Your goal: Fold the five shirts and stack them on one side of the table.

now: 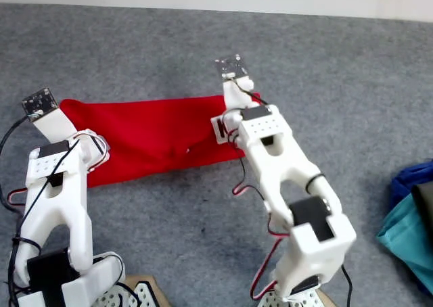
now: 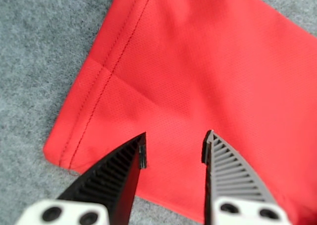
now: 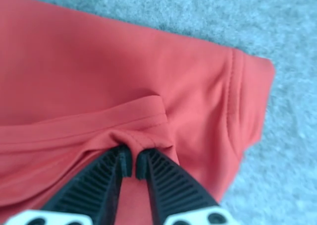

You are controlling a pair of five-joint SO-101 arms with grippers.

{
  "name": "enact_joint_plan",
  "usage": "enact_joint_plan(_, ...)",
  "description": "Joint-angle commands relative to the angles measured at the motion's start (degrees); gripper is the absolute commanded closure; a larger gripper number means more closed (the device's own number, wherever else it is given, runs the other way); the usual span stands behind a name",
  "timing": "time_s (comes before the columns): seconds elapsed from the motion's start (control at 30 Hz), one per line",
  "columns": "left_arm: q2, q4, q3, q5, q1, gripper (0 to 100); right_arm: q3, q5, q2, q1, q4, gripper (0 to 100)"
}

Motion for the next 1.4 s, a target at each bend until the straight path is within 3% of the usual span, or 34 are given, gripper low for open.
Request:
enact_joint_plan(0.0, -2.4, -0.7, -0.1, 0.3, 0.8, 80, -6.6, 0.8, 4.0, 1.2, -1.0, 98.5)
enact_joint_plan(0.07, -2.4, -0.7, -0.1, 0.3, 0.8, 80, -7.9, 0.9, 6.2, 1.2, -0.6, 96.6)
enact_joint_plan(0.27, -2.4, -0.6, 0.0, 0.2, 0.8, 80, -7.9, 0.6, 0.8, 1.7, 2.8, 78.6)
enact_joint_plan(0.7, -2.4, -0.8, 0.6, 0.2, 1.0, 80, 13.1, 0.4, -31.4, -1.3, 4.4, 79.2)
enact_joint_plan(0.9, -2.7, -0.6, 0.7, 0.2, 0.7, 79, 29.8, 0.6, -49.3, -4.0, 5.1, 95.9)
enact_joint_plan(1.13, -2.4, -0.4, -2.5, 0.7, -8.7, 78, 40.5, 0.4, -64.1, -4.3, 6.5, 78.9)
enact_joint_plan(1.37, -1.3, 1.5, -3.4, 0.8, -14.5, 73, 41.6, 0.4, -61.9, -4.3, 6.3, 78.6)
